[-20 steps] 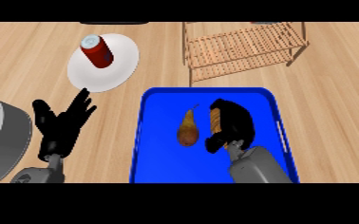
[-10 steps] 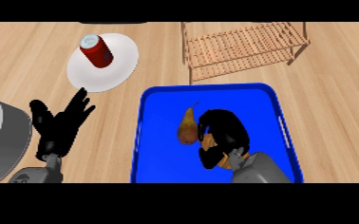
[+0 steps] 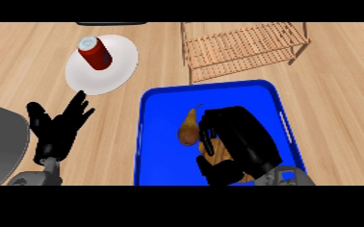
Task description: Pick the croissant from the tray and place it in the tiered shelf
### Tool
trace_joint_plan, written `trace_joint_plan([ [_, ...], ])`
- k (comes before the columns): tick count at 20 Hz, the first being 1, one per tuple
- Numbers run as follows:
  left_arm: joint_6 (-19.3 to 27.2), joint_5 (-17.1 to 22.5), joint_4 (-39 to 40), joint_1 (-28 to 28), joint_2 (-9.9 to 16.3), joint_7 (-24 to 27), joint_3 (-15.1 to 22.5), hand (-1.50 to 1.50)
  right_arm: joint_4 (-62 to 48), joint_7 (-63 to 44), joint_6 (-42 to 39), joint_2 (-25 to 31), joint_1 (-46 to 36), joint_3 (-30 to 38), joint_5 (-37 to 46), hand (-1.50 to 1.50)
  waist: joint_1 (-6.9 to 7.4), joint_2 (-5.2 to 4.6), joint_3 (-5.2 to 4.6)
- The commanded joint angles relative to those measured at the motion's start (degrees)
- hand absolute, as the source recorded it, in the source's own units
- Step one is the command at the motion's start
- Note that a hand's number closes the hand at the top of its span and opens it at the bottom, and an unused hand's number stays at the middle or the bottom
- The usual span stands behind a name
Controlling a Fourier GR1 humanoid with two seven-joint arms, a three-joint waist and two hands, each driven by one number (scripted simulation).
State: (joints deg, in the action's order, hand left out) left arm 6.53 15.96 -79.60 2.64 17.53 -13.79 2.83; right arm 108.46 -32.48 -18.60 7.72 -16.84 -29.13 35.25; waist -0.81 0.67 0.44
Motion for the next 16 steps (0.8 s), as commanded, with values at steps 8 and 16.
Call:
trace_joint_plan([
  [8,-1.9,-0.11,2.57,-1.7,0.07,-0.83,-0.27,0.0,24.15,-21.34,-12.29,1.3,-15.49,20.25,-9.43,1.5,0.24,-0.43,-0.54],
  [16,-2.34,-1.44,2.36,-2.8,-0.38,0.96,-0.25,0.0,9.77,-24.8,-12.83,6.66,-33.5,35.77,-18.5,1.5,1.13,-0.61,-0.52],
])
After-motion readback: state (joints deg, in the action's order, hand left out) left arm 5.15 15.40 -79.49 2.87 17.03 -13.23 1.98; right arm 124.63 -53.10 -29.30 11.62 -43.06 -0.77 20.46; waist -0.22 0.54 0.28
